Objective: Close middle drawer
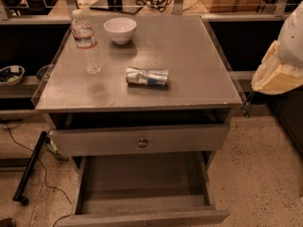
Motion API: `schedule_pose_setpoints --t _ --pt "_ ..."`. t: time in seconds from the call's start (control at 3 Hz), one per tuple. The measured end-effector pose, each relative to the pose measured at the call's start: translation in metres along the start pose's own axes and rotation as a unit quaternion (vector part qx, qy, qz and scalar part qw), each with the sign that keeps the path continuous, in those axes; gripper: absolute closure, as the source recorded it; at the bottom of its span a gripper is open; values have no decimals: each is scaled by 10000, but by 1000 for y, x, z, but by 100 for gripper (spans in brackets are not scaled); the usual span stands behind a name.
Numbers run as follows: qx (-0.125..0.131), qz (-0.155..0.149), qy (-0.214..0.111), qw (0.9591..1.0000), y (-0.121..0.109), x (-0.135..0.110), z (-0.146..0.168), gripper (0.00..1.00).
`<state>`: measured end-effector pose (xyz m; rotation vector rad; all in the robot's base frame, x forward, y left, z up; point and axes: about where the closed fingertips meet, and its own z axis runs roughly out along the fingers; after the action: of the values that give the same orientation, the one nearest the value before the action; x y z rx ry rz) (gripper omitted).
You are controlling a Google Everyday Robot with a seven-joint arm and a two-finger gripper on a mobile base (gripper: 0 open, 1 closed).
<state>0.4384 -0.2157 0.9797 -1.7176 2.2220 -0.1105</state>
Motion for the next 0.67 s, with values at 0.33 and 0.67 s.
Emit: schedule_pose_setpoints --t 0.33,0.67 --pt "0 0 0 10000 0 0 0 96" --pt "0 0 0 10000 0 0 0 100"
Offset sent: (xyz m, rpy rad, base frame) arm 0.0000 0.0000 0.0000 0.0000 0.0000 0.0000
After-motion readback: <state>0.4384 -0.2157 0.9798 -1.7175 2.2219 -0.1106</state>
